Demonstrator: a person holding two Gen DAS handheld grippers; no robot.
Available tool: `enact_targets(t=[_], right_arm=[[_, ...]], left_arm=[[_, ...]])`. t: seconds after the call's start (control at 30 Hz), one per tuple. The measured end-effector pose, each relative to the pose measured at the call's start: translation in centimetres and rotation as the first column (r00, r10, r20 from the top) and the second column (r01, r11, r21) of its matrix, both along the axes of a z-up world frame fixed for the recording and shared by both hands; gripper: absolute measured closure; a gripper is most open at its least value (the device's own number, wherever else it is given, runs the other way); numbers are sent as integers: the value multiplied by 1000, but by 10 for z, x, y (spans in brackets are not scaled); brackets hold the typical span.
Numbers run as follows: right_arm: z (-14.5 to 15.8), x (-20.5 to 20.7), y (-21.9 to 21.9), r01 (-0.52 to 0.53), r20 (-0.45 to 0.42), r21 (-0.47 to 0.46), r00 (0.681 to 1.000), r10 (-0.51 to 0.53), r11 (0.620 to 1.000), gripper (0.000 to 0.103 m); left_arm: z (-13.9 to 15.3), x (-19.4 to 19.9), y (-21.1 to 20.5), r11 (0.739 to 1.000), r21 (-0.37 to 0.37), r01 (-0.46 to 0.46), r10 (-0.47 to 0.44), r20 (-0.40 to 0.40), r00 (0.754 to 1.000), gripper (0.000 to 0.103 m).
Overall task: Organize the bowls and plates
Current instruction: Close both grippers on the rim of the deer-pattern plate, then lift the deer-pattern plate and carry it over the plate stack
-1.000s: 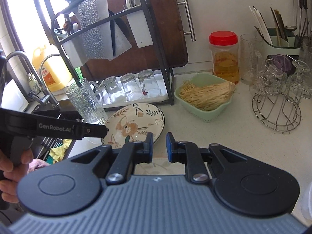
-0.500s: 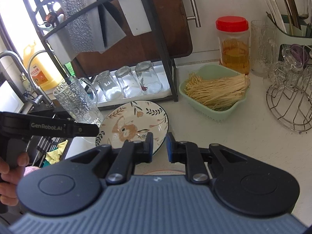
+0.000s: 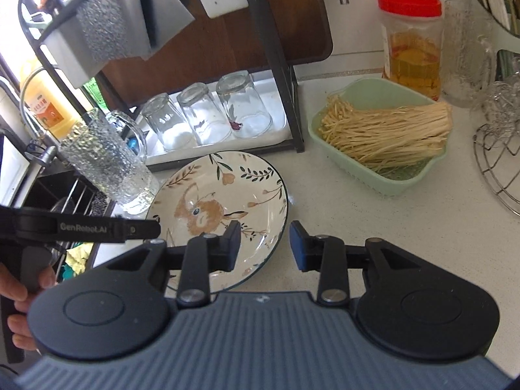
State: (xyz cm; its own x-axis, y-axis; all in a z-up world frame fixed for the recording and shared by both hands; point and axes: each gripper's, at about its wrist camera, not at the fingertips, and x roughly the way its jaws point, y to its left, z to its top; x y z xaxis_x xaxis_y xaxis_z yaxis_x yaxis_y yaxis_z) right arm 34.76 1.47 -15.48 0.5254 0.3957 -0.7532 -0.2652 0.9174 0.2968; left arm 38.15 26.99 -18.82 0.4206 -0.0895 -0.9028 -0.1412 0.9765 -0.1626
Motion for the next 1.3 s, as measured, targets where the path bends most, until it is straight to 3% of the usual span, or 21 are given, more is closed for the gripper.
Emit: enact_targets(t=[0.27,0.43,0.73,0.93,1.3], right_arm=[[-26,32,12,14,-56,-54,998,-17,998,67],[-42,41,14,8,-112,-20,994,-10,1000,78],[-51,46,18,-4,-119,-11,993,3,1000,78],[-43,41,11,-37,-116,21,992,39,999,78],[0,4,-24,65,-48,80,997,-61,995,78]], left_arm=[[-14,18,7,1000,-8,14,-14,-1,1000,35],[-24,28,12,999,-49,18,-19,-24,1000,42],[-27,33,4,997,-76,31,-33,-22,999,45],[-8,40,0,995,-91,49,-49,9,999,45],[52,23,-33,985,-87,148,-140,85,986,45]])
